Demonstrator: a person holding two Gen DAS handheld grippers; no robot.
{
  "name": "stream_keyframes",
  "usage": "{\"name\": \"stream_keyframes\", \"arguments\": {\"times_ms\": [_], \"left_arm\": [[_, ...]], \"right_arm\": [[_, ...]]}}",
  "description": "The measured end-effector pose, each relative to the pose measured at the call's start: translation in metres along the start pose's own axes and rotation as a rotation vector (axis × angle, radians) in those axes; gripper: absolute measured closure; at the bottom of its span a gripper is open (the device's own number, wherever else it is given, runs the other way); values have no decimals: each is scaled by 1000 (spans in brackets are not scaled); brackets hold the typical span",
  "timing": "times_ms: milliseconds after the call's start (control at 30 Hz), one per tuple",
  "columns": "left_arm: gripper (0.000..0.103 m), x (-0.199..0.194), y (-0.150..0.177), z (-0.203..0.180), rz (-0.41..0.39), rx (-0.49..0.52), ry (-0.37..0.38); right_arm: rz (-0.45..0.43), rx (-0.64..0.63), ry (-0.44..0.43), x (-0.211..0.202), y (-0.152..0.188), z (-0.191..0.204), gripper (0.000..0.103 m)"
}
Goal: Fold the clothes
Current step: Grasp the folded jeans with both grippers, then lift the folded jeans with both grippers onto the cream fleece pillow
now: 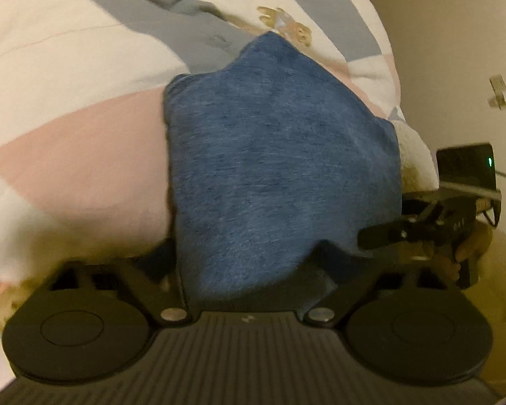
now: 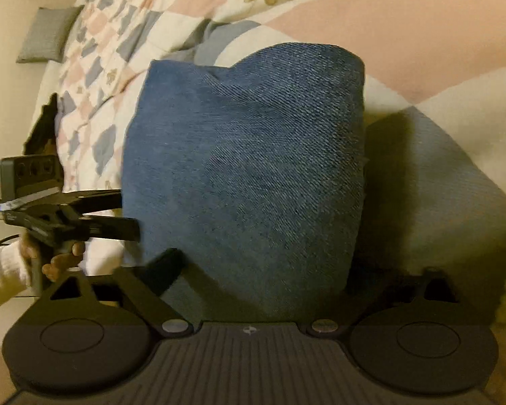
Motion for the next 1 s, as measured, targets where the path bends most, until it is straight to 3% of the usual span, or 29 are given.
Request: {"name": "stream_keyframes", "arguments": {"times_ms": [100,233,300,433,633,833,1000], "left_arm": [[34,2,-1,3,2,0,13],[27,7,-3,6,2,-1,23],[34,11,-4,3,-11,0,-3],[54,-7,2,-11,-46,37,-40],[58,-50,12,-46,-102,142,-103],[60,-74,-5,-108,-35,360,-166],[61,-63,-44,-199,24,629,-143]], "right_arm": [[-14,6,-34,-7,3,-5,33],[-30,45,-69,-5,4,-14,28],[-45,45,-61,2,2,-10,27],[-114,34,-34,-1,13,3,48],[-291,63,-90,-25,68,44,60],[-503,285,-216,-35,133,56,60],[-752,492,-291,-64,197,56,60]]}}
Point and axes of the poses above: each gripper's, at about its wrist camera, not at the fingertips, and x roughly the way its jaws point, z to its left, y to its underside, the point moved 3 cm from there along x, roughly the way its jaws point, and after that the axes turned 14 degrees about z, right-handed, at the moved point
